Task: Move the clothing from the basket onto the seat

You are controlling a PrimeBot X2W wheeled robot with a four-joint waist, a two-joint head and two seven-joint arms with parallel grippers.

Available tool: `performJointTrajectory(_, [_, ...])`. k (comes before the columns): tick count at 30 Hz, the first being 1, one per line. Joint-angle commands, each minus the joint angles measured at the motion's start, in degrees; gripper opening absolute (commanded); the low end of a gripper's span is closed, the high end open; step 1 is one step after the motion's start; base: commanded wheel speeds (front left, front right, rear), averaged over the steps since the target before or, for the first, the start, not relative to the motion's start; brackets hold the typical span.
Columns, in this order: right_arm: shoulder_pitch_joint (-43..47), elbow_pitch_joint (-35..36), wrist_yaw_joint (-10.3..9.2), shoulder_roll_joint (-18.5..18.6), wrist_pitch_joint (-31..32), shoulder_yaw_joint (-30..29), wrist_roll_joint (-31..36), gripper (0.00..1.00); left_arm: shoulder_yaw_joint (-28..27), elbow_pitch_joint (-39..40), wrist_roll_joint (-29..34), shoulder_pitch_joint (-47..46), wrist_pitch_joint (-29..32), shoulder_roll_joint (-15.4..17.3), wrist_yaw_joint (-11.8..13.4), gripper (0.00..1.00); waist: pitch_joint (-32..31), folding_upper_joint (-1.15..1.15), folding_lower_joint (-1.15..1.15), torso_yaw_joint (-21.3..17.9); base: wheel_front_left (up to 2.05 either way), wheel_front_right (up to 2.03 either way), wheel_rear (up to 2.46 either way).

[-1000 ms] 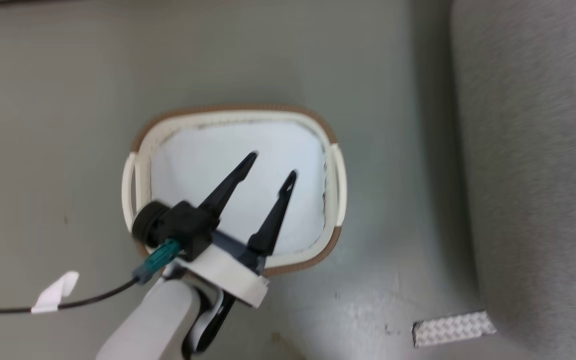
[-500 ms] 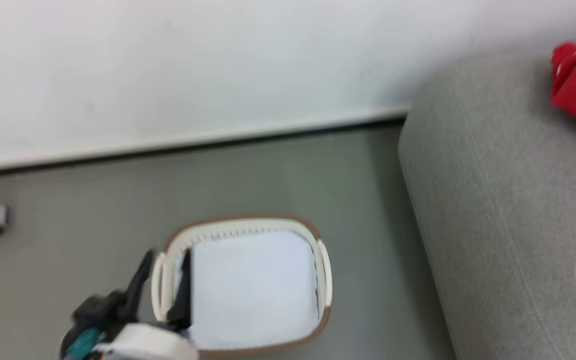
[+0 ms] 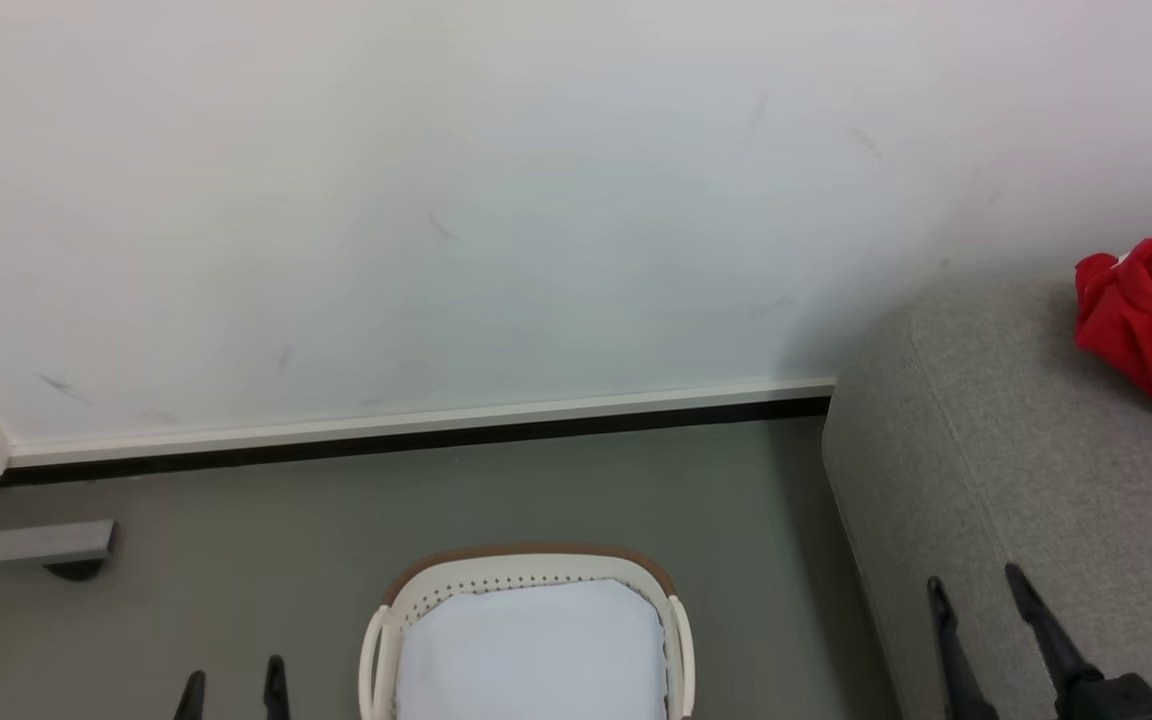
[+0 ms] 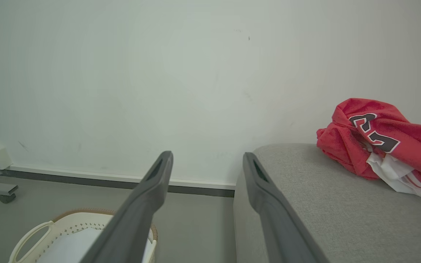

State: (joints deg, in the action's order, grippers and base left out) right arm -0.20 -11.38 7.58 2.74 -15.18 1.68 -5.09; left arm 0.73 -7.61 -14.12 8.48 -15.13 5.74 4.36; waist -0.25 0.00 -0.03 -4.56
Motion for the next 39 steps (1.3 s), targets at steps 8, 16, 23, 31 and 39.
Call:
performJointTrajectory(8, [1.5, -4.7, -0.17, 0.2, 0.1, 1.4, -1.5, 1.00, -2.3, -0.4, 3.9, 1.2, 0.0, -2.1, -4.6, 1.00, -1.6, 0.00, 0.03, 1.5, 0.00, 0.00, 0.00])
performJointTrajectory(16, [0.5, -6.0, -0.17, 0.3, 0.1, 1.0, -1.5, 1.00, -3.7, -0.8, 5.2, 1.0, 0.0, -2.7, -6.1, 1.00, -1.8, 0.00, 0.03, 1.6, 0.00, 0.00, 0.00])
performJointTrajectory(23, [0.2, -6.0, -0.17, 0.3, 0.1, 1.6, -1.9, 1.00, -4.1, -1.3, 4.5, 0.4, 0.0, -2.8, -6.5, 1.00, -1.7, 0.00, 0.03, 1.7, 0.00, 0.00, 0.00])
performJointTrajectory(31, [1.1, -7.0, 0.00, -0.1, 0.0, 2.1, -2.1, 0.00, -3.5, -2.7, 3.4, 1.0, 0.1, -3.2, -6.9, 0.00, -1.7, 0.00, 0.03, 1.8, 0.00, 0.00, 0.00])
performJointTrajectory(39, [1.2, -7.2, -0.01, -0.1, 1.5, 1.5, -8.7, 0.00, -4.1, -4.2, -2.7, -0.4, 2.1, -3.4, -7.2, 0.00, -1.6, 0.00, 0.03, 1.9, 0.00, 0.00, 0.00])
